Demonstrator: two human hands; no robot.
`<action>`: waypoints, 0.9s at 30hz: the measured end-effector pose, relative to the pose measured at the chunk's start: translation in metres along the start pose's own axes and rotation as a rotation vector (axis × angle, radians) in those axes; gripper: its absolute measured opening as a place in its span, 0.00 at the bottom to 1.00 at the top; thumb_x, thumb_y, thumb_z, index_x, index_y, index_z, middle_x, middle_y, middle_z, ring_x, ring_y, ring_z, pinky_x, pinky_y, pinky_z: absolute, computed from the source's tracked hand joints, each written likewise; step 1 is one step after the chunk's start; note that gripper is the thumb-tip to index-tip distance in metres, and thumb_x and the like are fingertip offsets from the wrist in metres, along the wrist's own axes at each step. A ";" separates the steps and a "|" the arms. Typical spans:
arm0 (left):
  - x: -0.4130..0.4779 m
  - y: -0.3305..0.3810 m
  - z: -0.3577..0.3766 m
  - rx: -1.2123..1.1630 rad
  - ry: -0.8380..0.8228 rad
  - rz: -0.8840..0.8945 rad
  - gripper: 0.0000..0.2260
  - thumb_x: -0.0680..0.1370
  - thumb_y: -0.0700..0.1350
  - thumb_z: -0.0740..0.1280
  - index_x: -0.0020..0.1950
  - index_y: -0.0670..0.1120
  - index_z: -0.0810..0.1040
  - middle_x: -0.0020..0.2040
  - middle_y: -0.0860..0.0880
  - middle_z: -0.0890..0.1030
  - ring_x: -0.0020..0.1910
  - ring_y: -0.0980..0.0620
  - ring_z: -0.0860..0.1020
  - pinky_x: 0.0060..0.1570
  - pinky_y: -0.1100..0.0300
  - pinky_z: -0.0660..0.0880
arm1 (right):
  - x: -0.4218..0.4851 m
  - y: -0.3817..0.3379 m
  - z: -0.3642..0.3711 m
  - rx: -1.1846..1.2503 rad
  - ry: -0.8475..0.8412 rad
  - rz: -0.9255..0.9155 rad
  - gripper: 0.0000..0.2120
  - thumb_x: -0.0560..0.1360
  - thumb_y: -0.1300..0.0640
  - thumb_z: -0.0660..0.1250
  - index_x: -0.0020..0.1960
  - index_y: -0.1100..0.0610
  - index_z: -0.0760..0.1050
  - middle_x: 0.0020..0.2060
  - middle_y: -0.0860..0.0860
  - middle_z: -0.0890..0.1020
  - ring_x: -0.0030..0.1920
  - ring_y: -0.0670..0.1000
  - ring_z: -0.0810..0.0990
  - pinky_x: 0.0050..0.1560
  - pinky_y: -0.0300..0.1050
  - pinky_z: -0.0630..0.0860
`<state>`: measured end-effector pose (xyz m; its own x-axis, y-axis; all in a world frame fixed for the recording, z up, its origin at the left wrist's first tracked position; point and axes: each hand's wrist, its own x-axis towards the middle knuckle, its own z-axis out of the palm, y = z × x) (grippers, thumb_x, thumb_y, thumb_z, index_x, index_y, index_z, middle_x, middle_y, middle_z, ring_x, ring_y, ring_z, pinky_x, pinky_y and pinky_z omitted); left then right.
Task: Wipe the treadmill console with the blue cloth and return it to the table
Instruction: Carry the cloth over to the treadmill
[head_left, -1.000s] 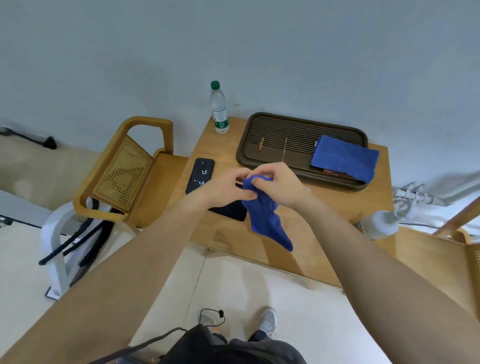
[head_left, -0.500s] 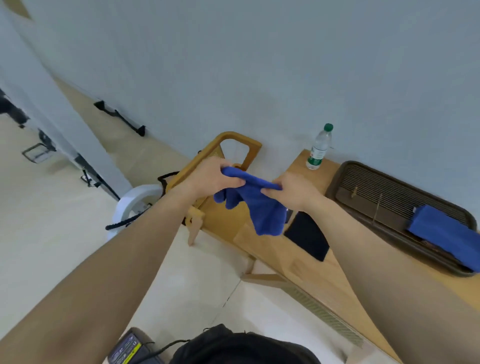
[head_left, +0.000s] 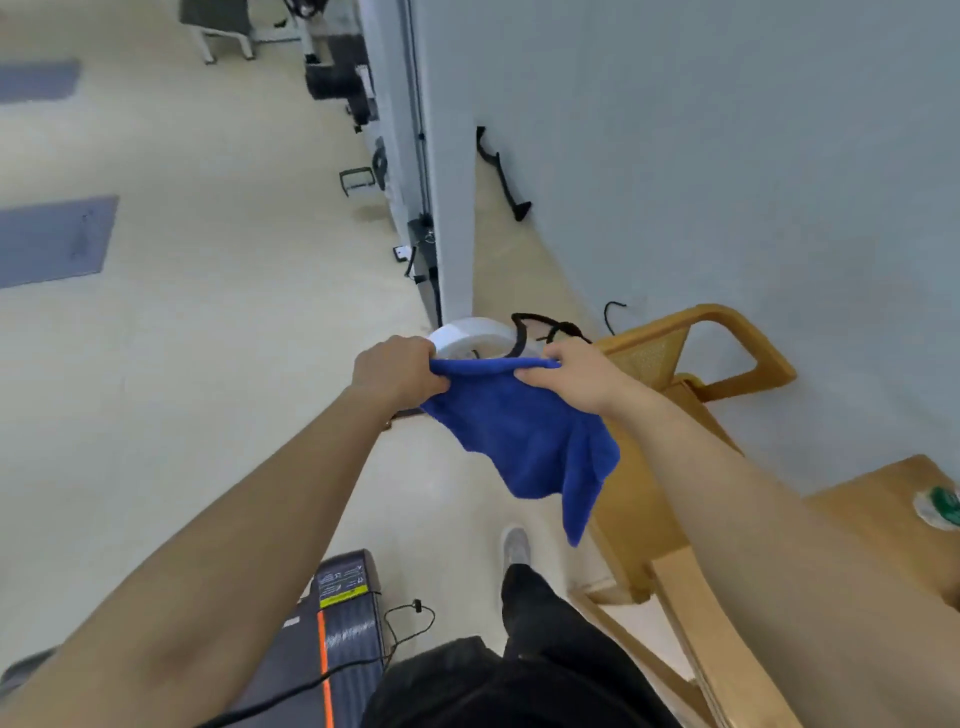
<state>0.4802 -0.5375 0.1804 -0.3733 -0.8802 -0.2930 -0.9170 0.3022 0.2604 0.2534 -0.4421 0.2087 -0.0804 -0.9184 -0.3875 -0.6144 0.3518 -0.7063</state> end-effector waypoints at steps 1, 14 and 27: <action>0.005 -0.018 0.000 -0.054 -0.004 -0.050 0.05 0.72 0.49 0.67 0.38 0.51 0.73 0.40 0.50 0.79 0.41 0.46 0.78 0.36 0.58 0.71 | 0.020 -0.012 0.007 -0.015 -0.053 -0.018 0.20 0.77 0.49 0.69 0.33 0.53 0.64 0.26 0.45 0.67 0.26 0.44 0.66 0.30 0.38 0.63; 0.017 -0.203 -0.050 -0.873 0.377 -0.633 0.03 0.79 0.41 0.62 0.51 0.47 0.73 0.43 0.49 0.81 0.40 0.51 0.77 0.36 0.59 0.71 | 0.245 -0.201 0.104 -0.212 -0.497 -0.336 0.17 0.78 0.48 0.63 0.35 0.55 0.64 0.31 0.51 0.68 0.33 0.52 0.65 0.36 0.47 0.61; -0.074 -0.394 -0.065 -1.126 0.641 -1.082 0.10 0.77 0.50 0.63 0.41 0.45 0.73 0.35 0.47 0.74 0.35 0.49 0.71 0.38 0.57 0.71 | 0.294 -0.423 0.344 -0.487 -0.940 -0.644 0.15 0.77 0.47 0.63 0.35 0.54 0.68 0.33 0.50 0.73 0.35 0.53 0.71 0.38 0.46 0.68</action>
<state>0.8778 -0.6153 0.1596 0.6873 -0.5757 -0.4429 -0.0413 -0.6397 0.7675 0.7595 -0.7987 0.1898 0.8149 -0.3417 -0.4683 -0.5772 -0.4039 -0.7097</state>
